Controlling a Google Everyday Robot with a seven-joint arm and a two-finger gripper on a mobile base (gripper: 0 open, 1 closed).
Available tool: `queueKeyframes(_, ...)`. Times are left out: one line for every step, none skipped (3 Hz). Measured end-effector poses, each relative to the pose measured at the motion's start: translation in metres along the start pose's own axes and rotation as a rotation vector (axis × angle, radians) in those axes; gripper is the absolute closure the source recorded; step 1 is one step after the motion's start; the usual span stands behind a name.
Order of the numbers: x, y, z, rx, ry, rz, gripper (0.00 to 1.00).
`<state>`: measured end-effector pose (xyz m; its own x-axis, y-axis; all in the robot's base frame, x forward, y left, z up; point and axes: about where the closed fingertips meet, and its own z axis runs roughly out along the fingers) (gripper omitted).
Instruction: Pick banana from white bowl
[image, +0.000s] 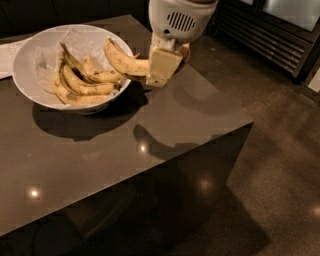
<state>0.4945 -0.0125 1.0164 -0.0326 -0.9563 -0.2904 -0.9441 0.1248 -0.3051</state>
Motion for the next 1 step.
queueKeyframes(0.0000,0.0000,0.0000,0.000,0.000,0.000,1.00)
